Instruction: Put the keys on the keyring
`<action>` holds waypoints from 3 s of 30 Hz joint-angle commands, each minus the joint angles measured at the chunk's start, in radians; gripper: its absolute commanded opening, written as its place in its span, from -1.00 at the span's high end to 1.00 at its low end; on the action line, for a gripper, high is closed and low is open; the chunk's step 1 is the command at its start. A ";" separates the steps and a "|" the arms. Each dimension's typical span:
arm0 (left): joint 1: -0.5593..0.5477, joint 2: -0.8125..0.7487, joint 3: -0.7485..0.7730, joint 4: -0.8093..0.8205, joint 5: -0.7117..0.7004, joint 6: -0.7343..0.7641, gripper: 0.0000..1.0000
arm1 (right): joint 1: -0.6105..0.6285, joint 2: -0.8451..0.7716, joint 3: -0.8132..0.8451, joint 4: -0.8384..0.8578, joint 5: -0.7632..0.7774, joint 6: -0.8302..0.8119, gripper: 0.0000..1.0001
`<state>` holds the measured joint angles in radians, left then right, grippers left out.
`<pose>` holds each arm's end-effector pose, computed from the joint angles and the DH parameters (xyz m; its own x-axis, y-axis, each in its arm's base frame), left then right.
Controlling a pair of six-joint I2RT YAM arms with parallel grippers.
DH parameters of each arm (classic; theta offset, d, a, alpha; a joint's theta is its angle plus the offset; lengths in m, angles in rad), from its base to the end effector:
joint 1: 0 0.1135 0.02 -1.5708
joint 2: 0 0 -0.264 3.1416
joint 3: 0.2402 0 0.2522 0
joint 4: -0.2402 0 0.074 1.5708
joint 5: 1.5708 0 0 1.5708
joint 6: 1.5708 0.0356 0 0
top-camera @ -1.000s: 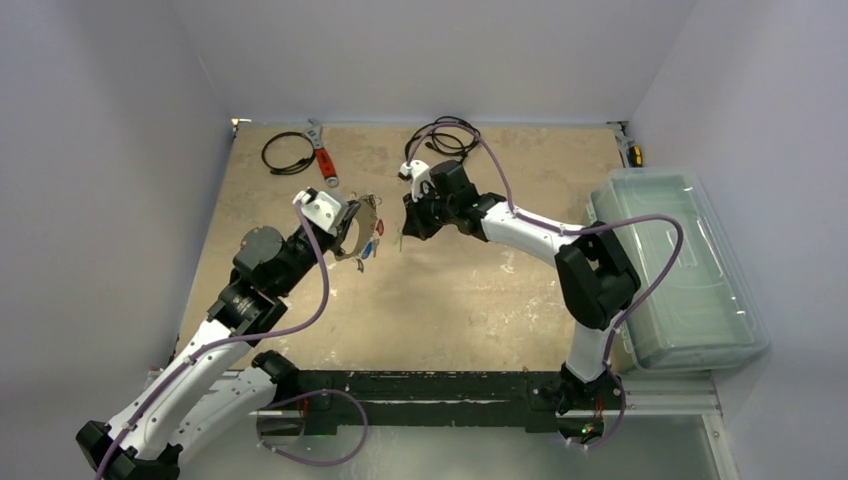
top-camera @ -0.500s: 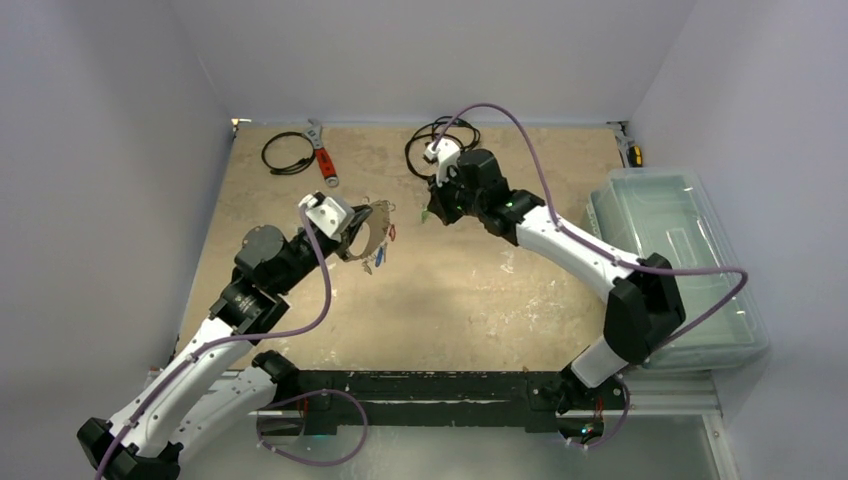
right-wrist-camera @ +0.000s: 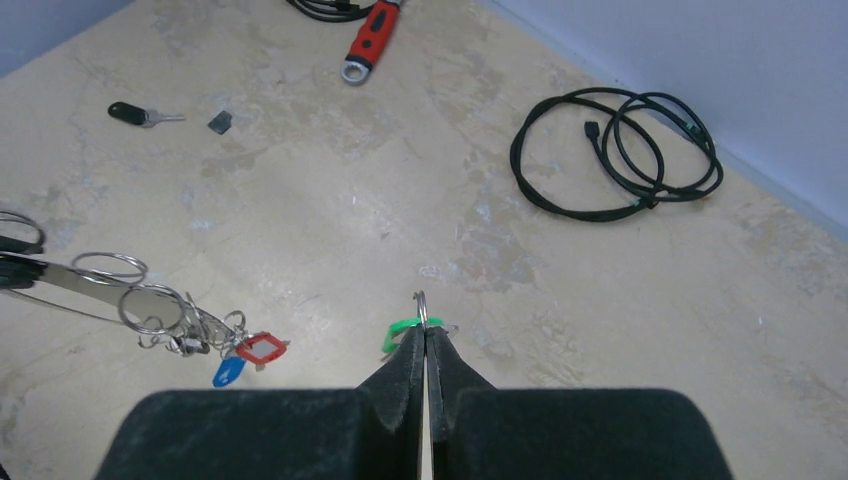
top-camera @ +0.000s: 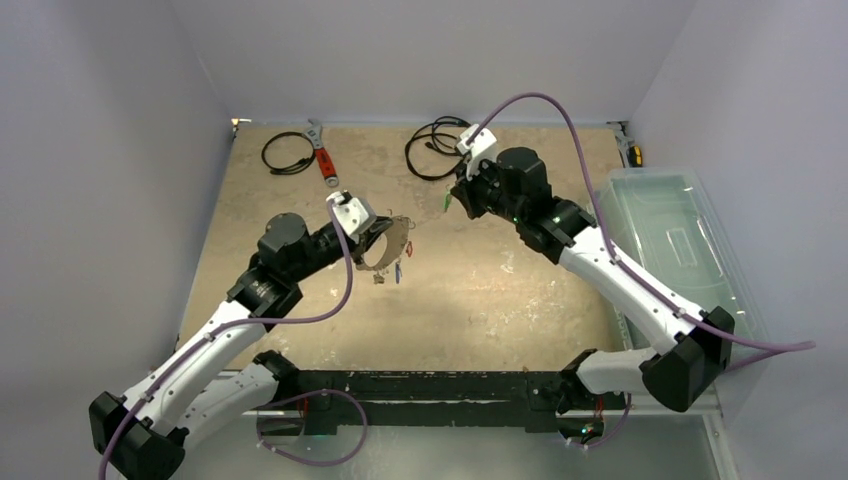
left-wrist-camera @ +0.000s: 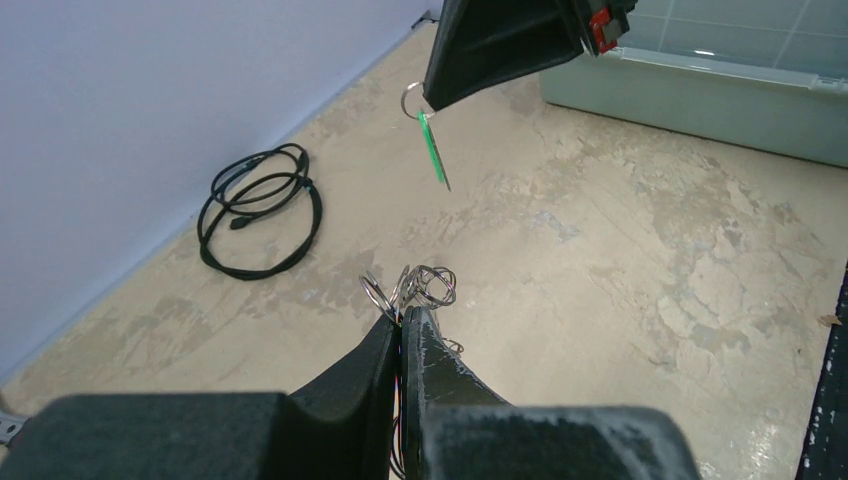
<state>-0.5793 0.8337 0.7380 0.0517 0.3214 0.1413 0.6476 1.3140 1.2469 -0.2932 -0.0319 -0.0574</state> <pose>0.1610 -0.1188 0.3405 0.0739 0.1113 -0.9910 0.7809 0.6116 0.1269 0.2417 0.1843 0.3736 -0.2448 -0.2570 -0.9349 -0.6419 0.7656 -0.0425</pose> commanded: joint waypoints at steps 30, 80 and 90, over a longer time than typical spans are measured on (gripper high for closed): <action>-0.001 0.086 0.084 0.048 0.208 -0.046 1.00 | 0.011 -0.079 0.084 -0.122 -0.570 -0.207 1.00; -0.003 0.128 0.095 0.040 0.248 -0.055 1.00 | 0.080 0.059 0.164 -0.093 -0.496 -0.203 1.00; -0.002 0.125 0.096 0.037 0.250 -0.055 1.00 | 0.079 0.062 0.165 -0.097 -0.469 -0.199 1.00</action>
<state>-0.5789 0.9676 0.7799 0.0353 0.5426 0.1047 0.7200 1.3754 1.3685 -0.4301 -0.5331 -0.2653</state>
